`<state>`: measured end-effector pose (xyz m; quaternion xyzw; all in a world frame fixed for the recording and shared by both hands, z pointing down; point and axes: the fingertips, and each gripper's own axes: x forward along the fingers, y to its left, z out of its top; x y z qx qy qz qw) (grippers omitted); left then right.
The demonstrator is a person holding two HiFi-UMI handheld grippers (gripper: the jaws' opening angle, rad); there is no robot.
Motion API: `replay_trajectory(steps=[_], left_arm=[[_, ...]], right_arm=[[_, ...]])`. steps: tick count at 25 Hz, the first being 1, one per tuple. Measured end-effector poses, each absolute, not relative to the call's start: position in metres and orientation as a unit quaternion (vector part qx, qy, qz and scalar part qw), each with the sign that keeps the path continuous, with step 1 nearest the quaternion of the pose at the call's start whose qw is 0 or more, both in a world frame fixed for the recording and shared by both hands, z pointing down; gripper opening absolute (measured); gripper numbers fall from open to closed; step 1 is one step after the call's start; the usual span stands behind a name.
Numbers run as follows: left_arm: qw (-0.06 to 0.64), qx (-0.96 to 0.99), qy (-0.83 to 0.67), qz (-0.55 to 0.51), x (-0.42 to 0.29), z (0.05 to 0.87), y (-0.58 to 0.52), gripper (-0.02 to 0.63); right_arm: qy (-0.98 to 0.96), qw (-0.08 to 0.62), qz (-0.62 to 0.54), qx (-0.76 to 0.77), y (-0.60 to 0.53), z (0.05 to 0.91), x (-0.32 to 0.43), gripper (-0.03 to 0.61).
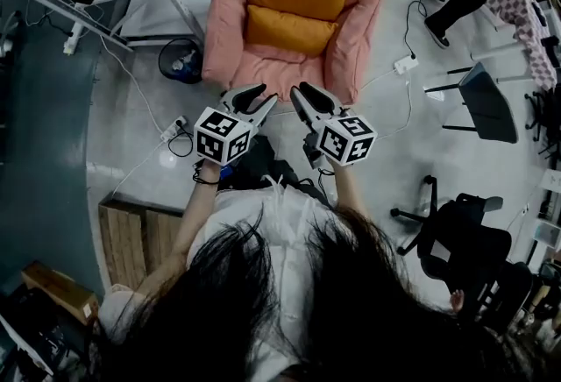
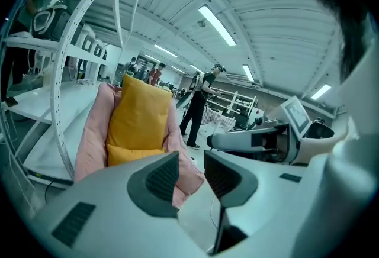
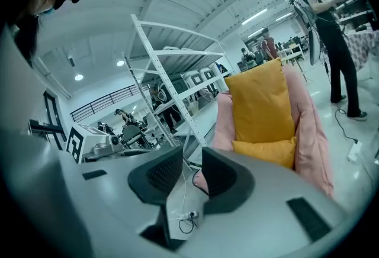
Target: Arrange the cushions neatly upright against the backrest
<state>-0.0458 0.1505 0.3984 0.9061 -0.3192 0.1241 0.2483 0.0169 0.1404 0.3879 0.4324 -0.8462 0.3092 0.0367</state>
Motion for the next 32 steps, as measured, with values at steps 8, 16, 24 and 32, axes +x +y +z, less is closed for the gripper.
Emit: replay_trajectory(steps=[8, 16, 24, 32], left_arm=[[0.236, 0.909, -0.318, 0.128, -0.011, 0.386, 0.216, 0.144], [0.225, 0.906, -0.333, 0.136, -0.003, 0.385, 0.266, 0.144], [0.217, 0.904, -0.340, 0.145, 0.001, 0.383, 0.297, 0.144], [0.201, 0.898, -0.362, 0.147, -0.008, 0.377, 0.305, 0.144]], right_arm=[[-0.860, 0.024, 0.288, 0.422, 0.200, 0.372, 0.039, 0.106], [-0.879, 0.028, 0.245, 0.409, 0.244, 0.366, 0.047, 0.098], [-0.888, 0.023, 0.232, 0.396, 0.274, 0.361, 0.048, 0.097], [-0.893, 0.023, 0.222, 0.391, 0.292, 0.356, 0.053, 0.095]])
